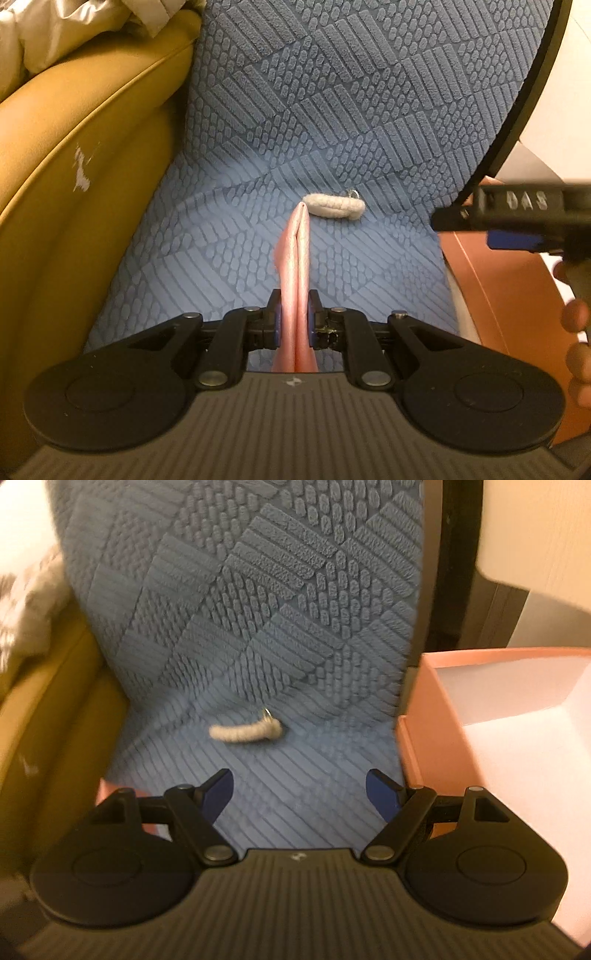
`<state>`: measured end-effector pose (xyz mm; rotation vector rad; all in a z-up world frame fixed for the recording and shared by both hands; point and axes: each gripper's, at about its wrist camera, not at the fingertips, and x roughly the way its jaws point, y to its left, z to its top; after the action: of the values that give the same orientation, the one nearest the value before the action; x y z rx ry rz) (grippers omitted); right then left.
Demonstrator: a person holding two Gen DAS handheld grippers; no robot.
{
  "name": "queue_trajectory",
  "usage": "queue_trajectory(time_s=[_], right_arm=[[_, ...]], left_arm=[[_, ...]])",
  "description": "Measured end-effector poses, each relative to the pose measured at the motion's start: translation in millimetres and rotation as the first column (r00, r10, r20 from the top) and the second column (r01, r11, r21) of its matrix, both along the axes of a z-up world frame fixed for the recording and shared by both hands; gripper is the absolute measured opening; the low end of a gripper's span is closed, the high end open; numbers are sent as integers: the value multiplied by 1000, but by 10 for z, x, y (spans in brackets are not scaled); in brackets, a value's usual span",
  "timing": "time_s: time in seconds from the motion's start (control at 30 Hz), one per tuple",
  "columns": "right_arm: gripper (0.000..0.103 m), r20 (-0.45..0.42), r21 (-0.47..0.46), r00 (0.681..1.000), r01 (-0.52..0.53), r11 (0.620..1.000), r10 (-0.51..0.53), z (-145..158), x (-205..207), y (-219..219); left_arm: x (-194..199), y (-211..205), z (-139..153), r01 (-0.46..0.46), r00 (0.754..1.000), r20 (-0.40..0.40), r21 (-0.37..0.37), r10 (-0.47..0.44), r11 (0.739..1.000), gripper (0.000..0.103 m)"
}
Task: Fold shopping bag
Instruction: 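Move the open right gripper toward the white fluffy hair tie on the cushion, then close the right gripper on the white hair tie and lift it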
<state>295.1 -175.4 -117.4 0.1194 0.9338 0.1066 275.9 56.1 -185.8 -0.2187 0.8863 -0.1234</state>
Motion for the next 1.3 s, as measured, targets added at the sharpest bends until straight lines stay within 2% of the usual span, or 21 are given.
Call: queue_trajectory(time_s=[0.07,0.2,0.3,0.33,0.43,0.6,0.77,0.8,0.87,0.97,1.03,1.3], right_arm=[[80,-18,53,1000,20,998,-20,-56,119,-12],[80,-40,218,999,33,975,-24,-184,304,-29],[80,-62,275,997,57,960,-41,-313,434,-13],[74,-72,293,996,69,954,-50,-360,471,-14],[71,-107,341,992,101,935,-68,-510,590,-31],[59,-147,414,984,150,898,-97,-731,746,-86],[52,-161,455,982,166,875,-102,-867,837,-74],[45,-167,459,981,165,873,-97,-890,852,-56],[40,-172,452,981,157,878,-86,-920,875,-13],[27,-167,425,983,144,894,-79,-962,900,58],[14,-162,407,983,147,901,-87,-984,902,82],[12,-126,385,989,115,916,-71,-875,748,121]], left_arm=[[40,-7,-13,2,1000,5,14,-2,1000,15],[73,-9,-47,9,1000,6,16,-9,1000,15],[86,-21,-87,11,1000,1,24,-11,1000,15],[89,-17,-94,10,1000,0,21,-10,1000,15],[104,-16,-106,6,1000,-5,15,-5,1000,15],[141,-9,-139,-5,1000,-12,2,5,1000,15],[150,-3,-139,-15,1000,-8,-14,14,1000,15],[148,6,-134,-19,1000,-7,-21,19,1000,15],[142,17,-122,-20,1000,3,-33,20,999,15],[135,11,-108,-20,1000,13,-32,20,999,15],[128,5,-104,-14,1000,18,-38,15,999,15],[105,-14,-62,8,999,48,-59,-6,998,15]])
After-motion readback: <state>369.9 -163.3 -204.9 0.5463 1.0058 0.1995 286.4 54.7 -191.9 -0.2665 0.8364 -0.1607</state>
